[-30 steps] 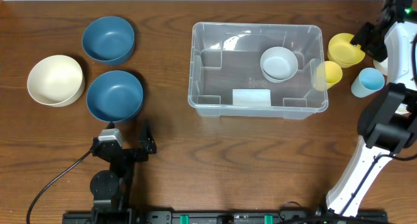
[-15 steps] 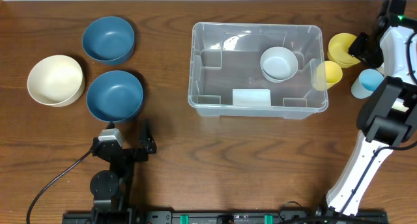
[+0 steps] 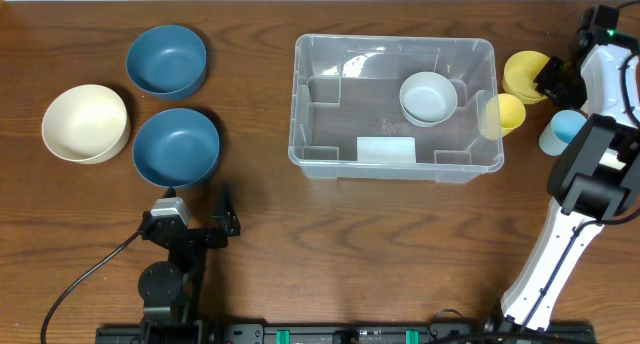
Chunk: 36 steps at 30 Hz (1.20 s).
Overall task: Pack container
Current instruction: 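Move the right gripper to the yellow bowl and grasp its rim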
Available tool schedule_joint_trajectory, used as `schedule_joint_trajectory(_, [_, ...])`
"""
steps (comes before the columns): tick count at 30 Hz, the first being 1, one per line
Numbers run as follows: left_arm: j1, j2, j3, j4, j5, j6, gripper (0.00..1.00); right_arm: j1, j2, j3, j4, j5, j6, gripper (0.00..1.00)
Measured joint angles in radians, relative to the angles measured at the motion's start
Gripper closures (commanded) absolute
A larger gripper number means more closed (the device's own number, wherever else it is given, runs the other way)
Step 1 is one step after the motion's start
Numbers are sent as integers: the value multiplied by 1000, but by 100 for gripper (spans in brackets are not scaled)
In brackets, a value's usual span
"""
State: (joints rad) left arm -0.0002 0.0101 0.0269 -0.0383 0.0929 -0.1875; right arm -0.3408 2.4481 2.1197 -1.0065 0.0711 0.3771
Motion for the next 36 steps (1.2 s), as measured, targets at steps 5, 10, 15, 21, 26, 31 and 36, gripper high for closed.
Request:
schedule_joint_trajectory(5, [0, 0, 0, 0, 0, 0, 2, 0, 1, 0, 12, -1, -2, 91])
schedule_joint_trajectory(10, [0, 0, 0, 0, 0, 0, 2, 0, 1, 4, 34, -16, 6, 99])
schedule_joint_trajectory(15, [0, 0, 0, 0, 0, 0, 2, 0, 1, 10, 36, -20, 6, 99])
schedule_joint_trajectory(21, [0, 0, 0, 0, 0, 0, 2, 0, 1, 10, 40, -21, 5, 99])
schedule_joint_trajectory(26, [0, 0, 0, 0, 0, 0, 2, 0, 1, 21, 33, -24, 4, 99])
schedule_joint_trajectory(31, [0, 0, 0, 0, 0, 0, 2, 0, 1, 75, -24, -23, -3, 99])
schedule_joint_trajectory(36, [0, 0, 0, 0, 0, 0, 2, 0, 1, 236, -133, -23, -6, 99])
